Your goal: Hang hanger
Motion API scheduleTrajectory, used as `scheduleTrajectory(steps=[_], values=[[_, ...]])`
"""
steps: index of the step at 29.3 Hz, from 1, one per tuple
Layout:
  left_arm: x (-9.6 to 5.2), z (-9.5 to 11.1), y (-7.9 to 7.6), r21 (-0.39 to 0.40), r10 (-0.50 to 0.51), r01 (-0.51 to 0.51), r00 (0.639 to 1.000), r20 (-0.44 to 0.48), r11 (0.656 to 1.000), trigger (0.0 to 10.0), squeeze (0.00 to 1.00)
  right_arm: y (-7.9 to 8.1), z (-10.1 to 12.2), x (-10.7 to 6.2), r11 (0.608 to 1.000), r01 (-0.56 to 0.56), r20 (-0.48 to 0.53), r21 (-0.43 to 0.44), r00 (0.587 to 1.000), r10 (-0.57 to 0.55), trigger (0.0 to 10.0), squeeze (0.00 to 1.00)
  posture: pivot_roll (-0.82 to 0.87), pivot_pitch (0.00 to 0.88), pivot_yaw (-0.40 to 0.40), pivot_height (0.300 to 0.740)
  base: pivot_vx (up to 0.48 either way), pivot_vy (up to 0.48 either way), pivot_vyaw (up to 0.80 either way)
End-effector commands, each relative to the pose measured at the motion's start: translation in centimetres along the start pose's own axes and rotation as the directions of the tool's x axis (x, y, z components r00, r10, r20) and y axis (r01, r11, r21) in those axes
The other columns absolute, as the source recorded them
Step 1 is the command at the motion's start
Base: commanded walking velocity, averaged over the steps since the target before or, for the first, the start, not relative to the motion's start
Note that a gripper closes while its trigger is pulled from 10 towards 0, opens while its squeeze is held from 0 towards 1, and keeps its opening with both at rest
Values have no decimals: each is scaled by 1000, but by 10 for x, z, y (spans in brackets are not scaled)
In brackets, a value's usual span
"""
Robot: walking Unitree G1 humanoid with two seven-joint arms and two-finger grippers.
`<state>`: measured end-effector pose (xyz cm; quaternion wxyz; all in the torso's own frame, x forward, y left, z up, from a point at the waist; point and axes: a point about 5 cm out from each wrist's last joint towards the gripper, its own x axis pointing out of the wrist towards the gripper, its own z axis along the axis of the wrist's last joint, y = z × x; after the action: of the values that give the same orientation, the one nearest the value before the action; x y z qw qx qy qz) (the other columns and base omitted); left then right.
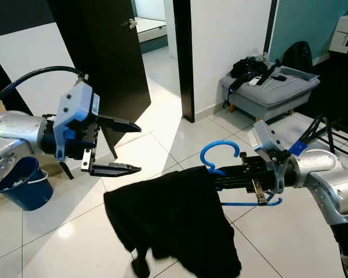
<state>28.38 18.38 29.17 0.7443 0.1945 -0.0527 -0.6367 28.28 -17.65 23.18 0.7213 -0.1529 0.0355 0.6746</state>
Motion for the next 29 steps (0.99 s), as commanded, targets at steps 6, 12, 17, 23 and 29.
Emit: scheduleTrajectory(steps=[6,12,17,23,29], values=[[6,-11,-3,-140,-22,16,999,-45,990,10000,0,-1,12,5,997,-19,18,-73,1000,21,10000,0,14,0,149,736,0,0,0],[14,-28,-10,-176,-31,14,995,-96,984,10000,0,-2,14,6,997,-11,32,-78,999,14,10000,0,12,0,153,736,0,0,0],[20,-39,-15,-223,-29,-1,991,-131,975,10000,0,-3,15,7,997,-7,34,-82,999,10,10000,0,10,0,153,736,0,0,0],[24,-43,-18,-244,-39,2,988,-149,970,10000,0,-4,16,7,996,-3,39,-87,999,7,10000,0,11,0,154,736,0,0,0],[27,-50,-21,-253,-49,-1,981,-190,968,0,0,-4,19,7,996,3,47,-94,999,1,10000,0,11,0,154,736,0,0,0]])
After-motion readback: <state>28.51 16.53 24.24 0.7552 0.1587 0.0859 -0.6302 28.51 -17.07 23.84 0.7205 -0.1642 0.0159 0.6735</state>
